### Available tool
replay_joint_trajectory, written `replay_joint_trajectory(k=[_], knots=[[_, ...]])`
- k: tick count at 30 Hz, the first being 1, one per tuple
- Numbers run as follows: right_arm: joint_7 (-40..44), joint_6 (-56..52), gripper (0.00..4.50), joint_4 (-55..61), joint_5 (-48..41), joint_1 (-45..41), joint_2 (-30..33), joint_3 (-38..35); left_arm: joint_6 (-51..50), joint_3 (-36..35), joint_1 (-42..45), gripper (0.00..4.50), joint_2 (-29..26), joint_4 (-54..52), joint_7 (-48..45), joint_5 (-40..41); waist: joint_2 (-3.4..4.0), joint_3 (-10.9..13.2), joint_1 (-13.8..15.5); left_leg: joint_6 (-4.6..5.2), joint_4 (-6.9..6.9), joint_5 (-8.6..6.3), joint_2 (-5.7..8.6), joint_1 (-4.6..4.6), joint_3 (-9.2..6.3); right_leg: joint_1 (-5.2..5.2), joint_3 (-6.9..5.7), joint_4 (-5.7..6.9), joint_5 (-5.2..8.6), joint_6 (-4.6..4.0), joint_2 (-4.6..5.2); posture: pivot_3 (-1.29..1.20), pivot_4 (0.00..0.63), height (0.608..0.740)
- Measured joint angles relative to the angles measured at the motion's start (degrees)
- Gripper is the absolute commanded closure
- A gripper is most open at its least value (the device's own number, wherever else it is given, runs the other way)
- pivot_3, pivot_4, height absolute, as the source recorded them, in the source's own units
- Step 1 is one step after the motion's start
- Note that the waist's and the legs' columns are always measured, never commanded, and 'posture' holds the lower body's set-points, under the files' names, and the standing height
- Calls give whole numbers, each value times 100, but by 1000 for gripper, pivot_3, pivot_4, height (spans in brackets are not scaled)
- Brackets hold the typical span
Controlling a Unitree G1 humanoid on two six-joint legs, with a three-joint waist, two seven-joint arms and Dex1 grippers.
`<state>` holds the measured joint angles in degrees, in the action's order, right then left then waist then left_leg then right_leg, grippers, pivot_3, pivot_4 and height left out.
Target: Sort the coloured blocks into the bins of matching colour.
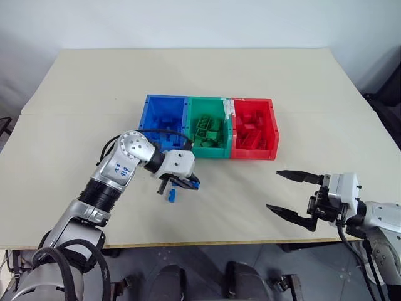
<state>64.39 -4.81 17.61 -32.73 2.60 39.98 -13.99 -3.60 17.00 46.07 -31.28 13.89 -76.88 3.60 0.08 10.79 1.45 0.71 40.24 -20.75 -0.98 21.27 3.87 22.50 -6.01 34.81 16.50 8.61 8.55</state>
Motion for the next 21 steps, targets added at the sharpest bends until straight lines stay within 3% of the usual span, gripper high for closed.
replay_joint_trajectory(k=[6, 12, 15, 21], knots=[[-347, -139, 0, 13, -187, -240, -342, 27, -1451, -1537, -453, 4164, 48, -936, 1544, 818, 0, 0, -13, -2, 0, 1, -2, -4, -5, -1, 0, 5, 0, 0, 0, 0, 150, 740], [-548, -188, 0, 11, -200, -549, -435, 30, -2053, -2503, -358, 4164, 309, -661, 3226, 931, -2, 0, 21, -2, 7, 1, 4, -2, -12, -5, -1, 8, 0, 1, 4, 0, 150, 740], [-543, -190, 0, -31, -195, -671, -433, 31, -2075, -2576, -223, 4164, 371, -308, 3522, 941, -1, 0, 10, -2, 5, 1, 5, -2, -8, -3, -2, 7, 0, 1, 4, 0, 150, 740], [-429, -196, 0, -324, -156, -884, -408, 47, -1793, -2512, -196, 2167, 573, 165, 3542, 982, -2, 0, -8, -3, 4, 1, 4, 0, -4, 0, -2, 6, 0, 1, 2, 0, 150, 740]])
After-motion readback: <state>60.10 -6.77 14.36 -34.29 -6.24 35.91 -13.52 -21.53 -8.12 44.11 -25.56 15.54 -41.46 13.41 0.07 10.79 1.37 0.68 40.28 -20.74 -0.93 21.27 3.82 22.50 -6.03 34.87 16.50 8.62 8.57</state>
